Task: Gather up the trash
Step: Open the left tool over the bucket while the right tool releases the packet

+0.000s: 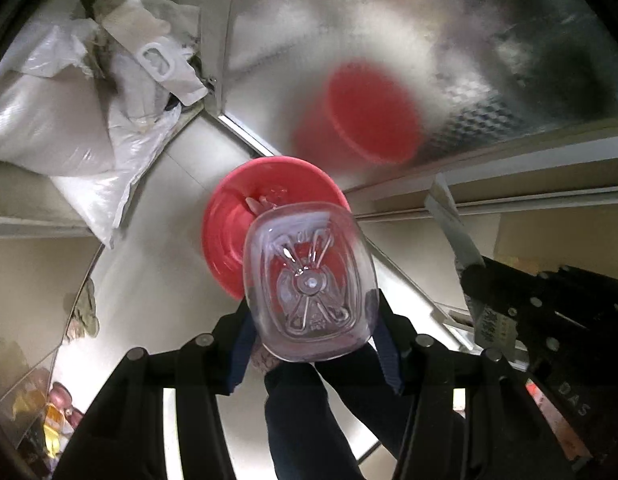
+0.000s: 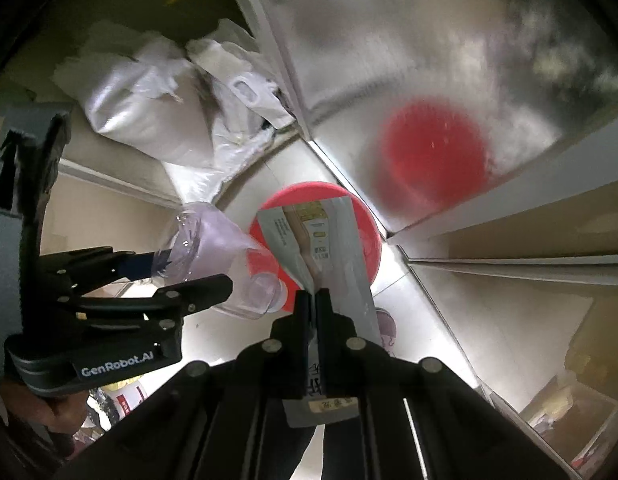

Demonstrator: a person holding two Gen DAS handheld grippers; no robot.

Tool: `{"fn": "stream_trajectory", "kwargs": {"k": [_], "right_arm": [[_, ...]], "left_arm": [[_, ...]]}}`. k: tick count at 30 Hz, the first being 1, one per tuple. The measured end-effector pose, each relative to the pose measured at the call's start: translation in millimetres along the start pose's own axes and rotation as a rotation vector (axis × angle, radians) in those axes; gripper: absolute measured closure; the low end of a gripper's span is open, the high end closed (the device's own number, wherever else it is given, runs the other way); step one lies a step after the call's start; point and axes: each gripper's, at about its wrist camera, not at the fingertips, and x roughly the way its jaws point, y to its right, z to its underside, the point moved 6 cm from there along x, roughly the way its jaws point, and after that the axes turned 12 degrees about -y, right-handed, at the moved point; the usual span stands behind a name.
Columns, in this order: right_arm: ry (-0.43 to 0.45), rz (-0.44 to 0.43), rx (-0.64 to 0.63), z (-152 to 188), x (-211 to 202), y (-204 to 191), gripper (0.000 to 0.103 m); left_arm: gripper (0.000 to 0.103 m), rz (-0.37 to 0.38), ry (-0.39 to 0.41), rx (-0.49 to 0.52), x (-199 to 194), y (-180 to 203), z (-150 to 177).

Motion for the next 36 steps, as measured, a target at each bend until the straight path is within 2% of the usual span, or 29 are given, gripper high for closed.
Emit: {"fn": "stream_trajectory", "kwargs": {"k": [4, 7, 9, 11, 15, 19, 22, 26, 36], "right_arm": [[-0.009, 0.004, 0.022, -2, 16, 4, 0.100], [-0.005, 0.007, 0.026, -1, 21, 6, 0.100], [-0.007, 0.006, 0.024, 1, 20, 6, 0.100], [-0.010, 0.004, 0.021, 6, 18, 6, 0.100], [-0.016, 0.011, 0.021, 8, 12, 8, 0.100], [-0.022, 0.014, -0.007, 6, 14, 1, 0.100], [-0.031, 0.015, -0.020, 5, 19, -3, 0.100], [-0.040, 0.017, -0.024, 1, 31, -8, 0.100], [-0.077, 0.027, -0.040, -16, 69, -16, 0.099]], "left_arm": [[0.052, 0.047, 0.008, -0.007, 11, 1, -5], [0.046, 0.059, 0.029, 0.018, 16, 2, -7], [0.028, 0.051, 0.050, 0.017, 16, 1, -8], [0.021, 0.048, 0.046, 0.007, 15, -2, -9], [0.018, 0.042, 0.040, 0.000, 11, -6, -6], [0.016, -0.010, 0.052, 0.026, 1, -11, 0], [0.013, 0.001, 0.069, -0.015, -1, -22, 0], [0.008, -0.020, 0.078, -0.055, 6, -40, -4], [0.008, -0.011, 0.069, -0.124, 32, -76, -13]]}}
